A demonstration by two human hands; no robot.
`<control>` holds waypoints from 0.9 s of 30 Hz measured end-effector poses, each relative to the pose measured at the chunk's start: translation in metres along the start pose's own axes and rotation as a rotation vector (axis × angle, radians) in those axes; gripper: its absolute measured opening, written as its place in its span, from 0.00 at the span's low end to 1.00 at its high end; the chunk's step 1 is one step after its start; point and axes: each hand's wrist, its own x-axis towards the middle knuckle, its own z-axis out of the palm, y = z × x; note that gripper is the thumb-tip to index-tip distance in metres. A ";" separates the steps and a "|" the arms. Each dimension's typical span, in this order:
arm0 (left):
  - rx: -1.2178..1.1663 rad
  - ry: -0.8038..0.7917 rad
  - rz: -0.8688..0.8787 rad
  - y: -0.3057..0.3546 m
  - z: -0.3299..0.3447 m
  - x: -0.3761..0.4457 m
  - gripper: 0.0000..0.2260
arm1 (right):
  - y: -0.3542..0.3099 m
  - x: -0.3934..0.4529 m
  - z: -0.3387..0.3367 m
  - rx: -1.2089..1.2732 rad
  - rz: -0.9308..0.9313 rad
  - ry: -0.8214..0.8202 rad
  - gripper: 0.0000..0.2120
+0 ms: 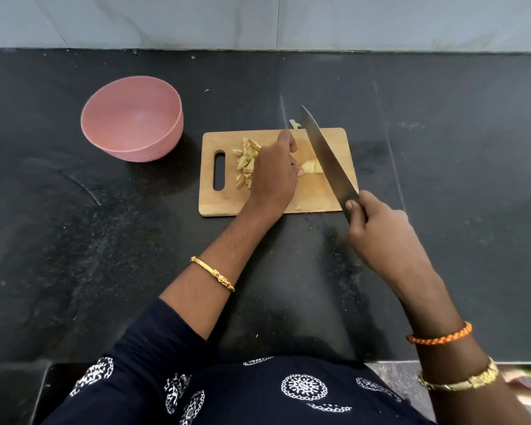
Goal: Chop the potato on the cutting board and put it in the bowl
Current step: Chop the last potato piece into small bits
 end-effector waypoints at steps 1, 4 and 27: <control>0.000 0.003 0.007 -0.001 0.000 0.000 0.12 | 0.000 0.003 0.002 -0.003 -0.019 0.002 0.11; 0.008 0.004 0.024 -0.001 0.002 -0.001 0.14 | -0.001 0.010 0.010 -0.042 -0.063 -0.005 0.10; 0.010 0.044 0.047 0.001 0.000 -0.005 0.13 | -0.016 0.008 0.007 -0.209 0.063 -0.213 0.05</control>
